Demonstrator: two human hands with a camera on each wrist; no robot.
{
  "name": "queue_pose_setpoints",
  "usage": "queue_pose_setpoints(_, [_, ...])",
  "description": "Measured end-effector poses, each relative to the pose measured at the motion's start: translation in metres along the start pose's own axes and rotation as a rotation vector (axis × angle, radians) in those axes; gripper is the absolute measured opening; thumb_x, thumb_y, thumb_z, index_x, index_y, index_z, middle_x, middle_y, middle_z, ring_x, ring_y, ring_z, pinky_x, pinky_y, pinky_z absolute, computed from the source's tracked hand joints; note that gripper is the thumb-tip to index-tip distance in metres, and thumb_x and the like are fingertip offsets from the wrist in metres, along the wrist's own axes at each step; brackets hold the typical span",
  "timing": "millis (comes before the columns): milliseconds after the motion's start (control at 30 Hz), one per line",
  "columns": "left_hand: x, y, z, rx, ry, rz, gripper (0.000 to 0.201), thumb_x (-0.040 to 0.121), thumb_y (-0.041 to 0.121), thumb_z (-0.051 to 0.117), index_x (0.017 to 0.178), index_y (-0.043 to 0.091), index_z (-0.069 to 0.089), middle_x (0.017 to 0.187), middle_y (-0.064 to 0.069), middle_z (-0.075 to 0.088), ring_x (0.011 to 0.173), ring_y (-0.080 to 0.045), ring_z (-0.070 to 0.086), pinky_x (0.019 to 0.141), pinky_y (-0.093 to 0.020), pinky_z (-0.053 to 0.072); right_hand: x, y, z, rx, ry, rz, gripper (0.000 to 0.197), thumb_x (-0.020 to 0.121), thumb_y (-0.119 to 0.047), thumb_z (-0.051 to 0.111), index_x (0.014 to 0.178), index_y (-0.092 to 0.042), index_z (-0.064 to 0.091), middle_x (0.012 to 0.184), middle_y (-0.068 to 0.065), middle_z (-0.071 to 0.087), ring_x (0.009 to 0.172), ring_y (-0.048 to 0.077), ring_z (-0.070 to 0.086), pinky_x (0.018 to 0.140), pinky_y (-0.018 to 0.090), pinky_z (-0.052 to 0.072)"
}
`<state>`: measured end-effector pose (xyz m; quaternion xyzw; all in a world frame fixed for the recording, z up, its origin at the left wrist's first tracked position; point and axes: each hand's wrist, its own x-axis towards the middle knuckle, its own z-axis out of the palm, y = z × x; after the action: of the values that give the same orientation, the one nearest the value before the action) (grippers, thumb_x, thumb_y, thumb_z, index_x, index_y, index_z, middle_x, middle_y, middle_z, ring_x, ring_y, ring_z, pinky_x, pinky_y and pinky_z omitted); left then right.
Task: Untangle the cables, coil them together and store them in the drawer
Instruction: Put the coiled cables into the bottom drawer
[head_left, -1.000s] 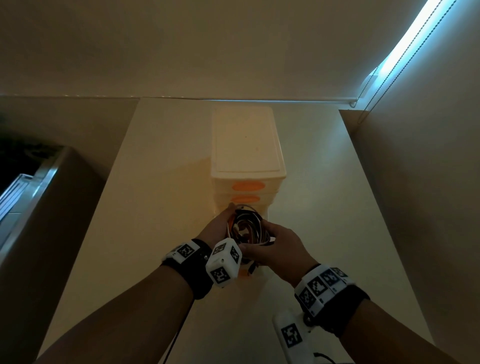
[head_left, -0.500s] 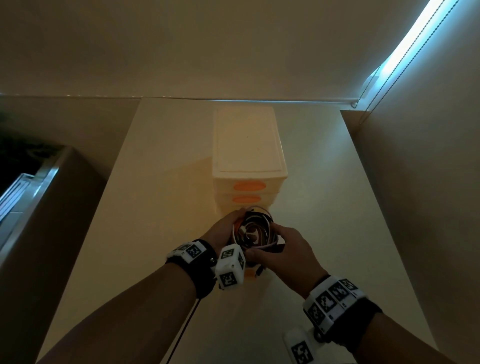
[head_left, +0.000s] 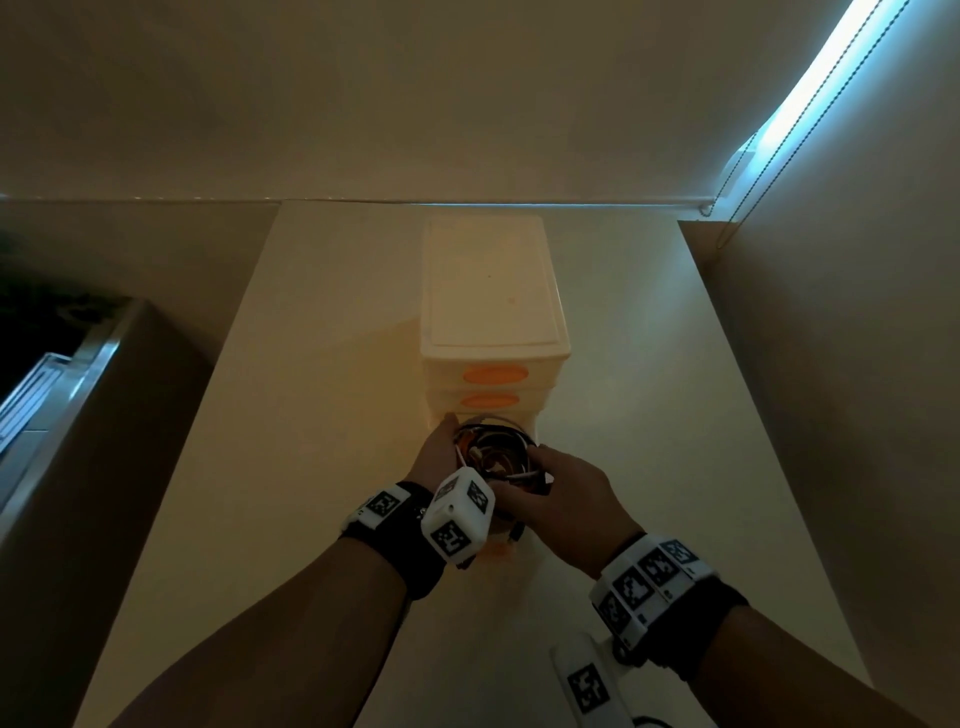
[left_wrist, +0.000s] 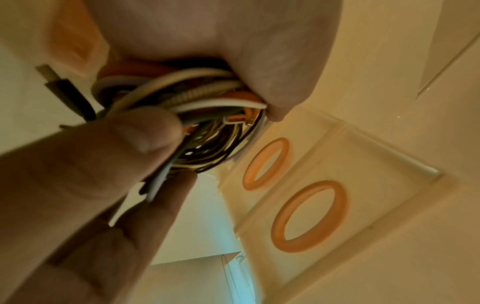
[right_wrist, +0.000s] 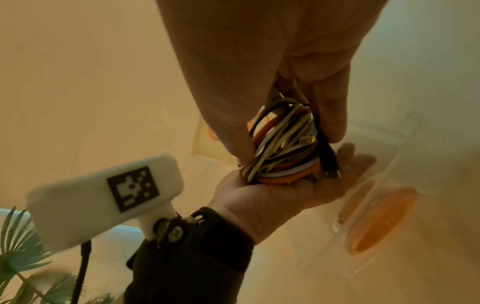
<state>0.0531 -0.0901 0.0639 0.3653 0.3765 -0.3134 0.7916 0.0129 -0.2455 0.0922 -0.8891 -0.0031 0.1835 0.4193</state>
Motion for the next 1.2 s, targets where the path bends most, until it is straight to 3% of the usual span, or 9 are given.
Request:
queue_pose_setpoints(100, [0.007,0.0,-0.011,-0.028,-0.098,-0.081,0.101,0.089,0.076,0.042,0.146,-0.007,0.039,0.144,-0.032,0.048,0.135,-0.049,0.045,0.117,-0.059,0.027,0.004,-0.003,-0.002,-0.094,-0.01,0.022,0.055,0.083,-0.054,0.07,0.126,-0.019,0.065,0.118,0.003,0.068,0.107,0.02,0.063,0.096,0.037,0.053])
queue_pose_setpoints(233, [0.015,-0.005,-0.024,-0.052,-0.198,-0.107,0.101,0.085,0.08,0.038,0.15,0.002,0.041,0.151,-0.03,0.042,0.142,-0.05,0.035,0.12,-0.064,0.017,0.005,-0.006,0.001,-0.178,0.01,0.026,0.053,0.082,-0.054,0.072,0.12,-0.018,0.068,0.112,0.003,0.069,0.103,0.02,0.063,0.093,0.035,0.053])
queue_pose_setpoints(433, [-0.003,-0.001,-0.03,0.089,0.009,-0.029,0.082,0.095,0.071,0.039,0.136,0.003,0.055,0.144,-0.029,0.052,0.129,-0.045,0.052,0.114,-0.063,0.034,0.004,-0.012,0.002,-0.233,-0.022,0.012,0.043,0.082,-0.049,0.073,0.116,-0.023,0.071,0.108,0.003,0.072,0.099,0.018,0.066,0.091,0.034,0.054])
queue_pose_setpoints(567, [-0.032,-0.004,-0.027,0.183,0.13,0.052,0.074,0.097,0.066,0.043,0.124,0.001,0.065,0.122,-0.028,0.067,0.107,-0.046,0.068,0.088,-0.056,0.057,0.007,-0.011,0.004,-0.228,-0.026,0.034,0.047,0.079,-0.049,0.076,0.115,-0.02,0.07,0.108,0.004,0.069,0.1,0.02,0.065,0.091,0.036,0.055])
queue_pose_setpoints(667, [-0.042,-0.003,-0.035,0.509,0.265,0.264,0.045,0.102,0.038,0.058,0.103,-0.005,0.071,0.088,-0.022,0.076,0.07,-0.032,0.076,0.06,-0.038,0.062,0.009,-0.011,0.008,-0.297,-0.029,0.032,0.051,0.076,-0.053,0.074,0.114,-0.019,0.069,0.108,0.004,0.066,0.099,0.021,0.063,0.089,0.036,0.055])
queue_pose_setpoints(833, [-0.042,-0.005,-0.048,1.099,0.338,0.591,0.025,0.1,0.032,0.061,0.12,0.018,0.053,0.098,-0.009,0.069,0.08,-0.024,0.072,0.072,-0.044,0.062,0.006,-0.012,0.01,-0.307,-0.018,0.005,0.052,0.079,-0.047,0.074,0.123,-0.021,0.066,0.119,0.003,0.062,0.107,0.022,0.061,0.095,0.034,0.053])
queue_pose_setpoints(1033, [-0.037,-0.022,-0.06,1.683,0.289,0.909,0.054,0.104,0.031,0.052,0.153,0.014,0.038,0.117,-0.008,0.044,0.095,-0.023,0.048,0.084,-0.03,0.042,-0.004,-0.014,-0.008,-0.316,-0.174,-0.066,0.065,0.087,-0.028,0.074,0.144,-0.01,0.048,0.15,0.011,0.042,0.136,0.03,0.045,0.112,0.036,0.04])
queue_pose_setpoints(1133, [-0.039,-0.022,-0.059,1.936,0.33,0.832,0.062,0.103,0.052,0.03,0.151,0.013,0.036,0.126,-0.009,0.04,0.11,-0.027,0.038,0.092,-0.037,0.043,0.002,-0.009,-0.011,-0.463,-0.247,-0.066,0.058,0.093,-0.023,0.065,0.145,-0.007,0.045,0.155,0.014,0.035,0.137,0.032,0.042,0.112,0.037,0.038])
queue_pose_setpoints(1200, [-0.042,-0.021,-0.058,2.036,0.332,0.753,0.089,0.09,0.07,0.009,0.155,0.014,0.029,0.131,-0.009,0.038,0.115,-0.029,0.036,0.092,-0.04,0.045,0.008,-0.004,-0.01,-0.58,-0.244,-0.108,0.049,0.093,-0.023,0.062,0.14,-0.012,0.051,0.147,0.011,0.044,0.13,0.031,0.049,0.107,0.035,0.043])
